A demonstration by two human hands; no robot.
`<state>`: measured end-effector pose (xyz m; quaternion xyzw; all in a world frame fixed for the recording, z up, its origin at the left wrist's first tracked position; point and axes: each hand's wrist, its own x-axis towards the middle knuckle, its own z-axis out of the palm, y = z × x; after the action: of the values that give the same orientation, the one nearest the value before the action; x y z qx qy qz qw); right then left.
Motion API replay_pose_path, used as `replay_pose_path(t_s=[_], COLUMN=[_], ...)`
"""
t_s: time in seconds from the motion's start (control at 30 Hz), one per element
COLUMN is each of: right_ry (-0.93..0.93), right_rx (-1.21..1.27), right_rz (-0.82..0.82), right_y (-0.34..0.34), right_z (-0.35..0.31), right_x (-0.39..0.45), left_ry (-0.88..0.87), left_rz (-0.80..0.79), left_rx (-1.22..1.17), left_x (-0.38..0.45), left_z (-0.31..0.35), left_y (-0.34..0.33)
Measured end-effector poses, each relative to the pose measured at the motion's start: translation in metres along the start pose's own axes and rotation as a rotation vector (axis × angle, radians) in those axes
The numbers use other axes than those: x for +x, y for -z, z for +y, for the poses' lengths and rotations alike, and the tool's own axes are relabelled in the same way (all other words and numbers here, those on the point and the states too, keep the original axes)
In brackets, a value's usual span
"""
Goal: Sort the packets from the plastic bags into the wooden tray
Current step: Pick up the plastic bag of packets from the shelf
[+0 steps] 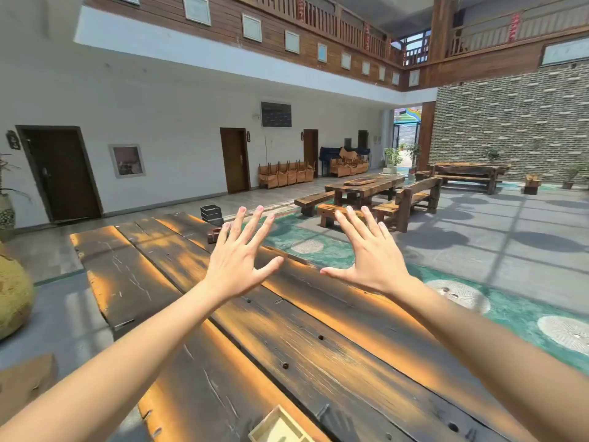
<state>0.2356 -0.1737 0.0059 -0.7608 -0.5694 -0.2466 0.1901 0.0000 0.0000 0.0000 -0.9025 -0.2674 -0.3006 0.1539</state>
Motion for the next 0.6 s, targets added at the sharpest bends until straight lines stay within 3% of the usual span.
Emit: replay_pose_path(t_s=[0.4, 0.6], right_ry=[0.131, 0.219], right_rx=[0.119, 0.217], right_rz=[-0.033, -0.030], right_y=[-0.043, -0.061], right_z=[-0.120, -0.216], right_x=[0.029, 0.049], left_ry=[0.164, 0.236], left_rz=[-0.046, -0.081], left_rx=[0.037, 0.098], left_x=[-0.078, -0.146], left_z=[-0.089, -0.158], left_y=[0.023, 0.044])
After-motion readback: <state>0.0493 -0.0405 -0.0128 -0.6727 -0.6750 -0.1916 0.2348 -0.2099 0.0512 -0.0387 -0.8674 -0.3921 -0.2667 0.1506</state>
